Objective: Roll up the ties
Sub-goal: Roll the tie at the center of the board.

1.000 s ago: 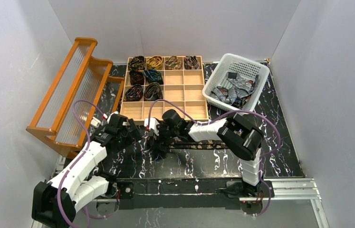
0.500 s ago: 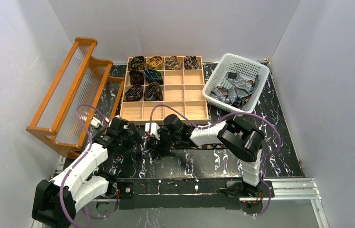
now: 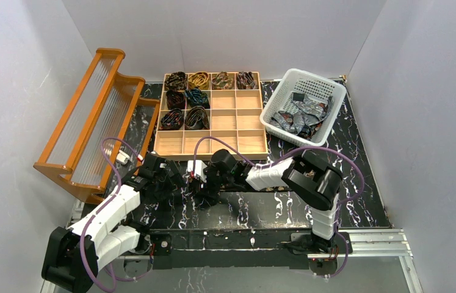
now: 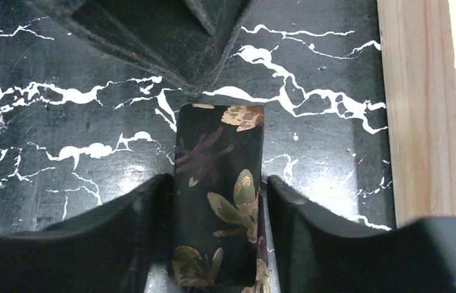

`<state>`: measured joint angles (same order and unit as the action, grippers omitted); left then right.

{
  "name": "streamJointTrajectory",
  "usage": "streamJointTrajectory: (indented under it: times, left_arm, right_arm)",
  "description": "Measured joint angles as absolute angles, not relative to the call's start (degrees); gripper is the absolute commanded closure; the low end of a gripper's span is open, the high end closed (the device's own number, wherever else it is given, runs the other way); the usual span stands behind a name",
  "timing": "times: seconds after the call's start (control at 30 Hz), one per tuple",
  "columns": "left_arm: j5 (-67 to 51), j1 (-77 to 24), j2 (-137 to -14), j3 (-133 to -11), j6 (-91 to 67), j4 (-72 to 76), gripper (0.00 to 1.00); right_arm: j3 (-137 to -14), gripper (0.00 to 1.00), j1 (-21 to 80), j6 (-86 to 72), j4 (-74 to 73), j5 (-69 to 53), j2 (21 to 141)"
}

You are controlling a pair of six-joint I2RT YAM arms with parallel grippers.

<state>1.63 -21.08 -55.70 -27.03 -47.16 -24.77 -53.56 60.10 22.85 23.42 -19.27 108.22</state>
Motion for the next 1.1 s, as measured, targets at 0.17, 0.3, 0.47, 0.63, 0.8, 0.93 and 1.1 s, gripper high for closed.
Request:
streamJointTrajectory:
  times: [0.17,0.3,0.47,0.63,0.8,0.93,1.1]
  left_arm:
    - [1.5,-21.1,-55.5,-27.0,-47.2,-24.1,0.02]
    - [1.6,-21.1,-54.4,-27.0,-47.2,-24.0,0.02]
    - [2.6,-21.1,-52.7,-27.0,-47.2,-24.1,0.02]
    - [3.7,-21.1,-51.6,-27.0,-47.1,-24.1,0.02]
    - [4.1,-21.1,-51.5,-27.0,-46.9,-24.0,0.02]
    - [4.1,-21.1,-51.5,-27.0,-46.5,-24.0,0.02]
    - [3.8,-21.1,-51.5,-27.0,-46.2,-23.5,0.02]
  right_arm:
    - [-53.5,0.09,60.1,20.8,20.1,-17.1,106.3]
    - [-51.5,0.01,60.1,17.5,19.6,-14.1,101.6]
    - [-45.1,0.01,60.1,7.0,22.0,-7.0,90.5]
    - [-46.3,0.06,57.3,-14.8,16.1,0.4,85.7]
    - [-49.0,0.23,52.3,-34.4,9.1,-2.4,87.3]
    - [-49.0,0.29,52.3,-45.2,8.8,-6.9,90.3]
    - [-49.5,0.32,52.6,-50.9,8.6,-11.1,94.8]
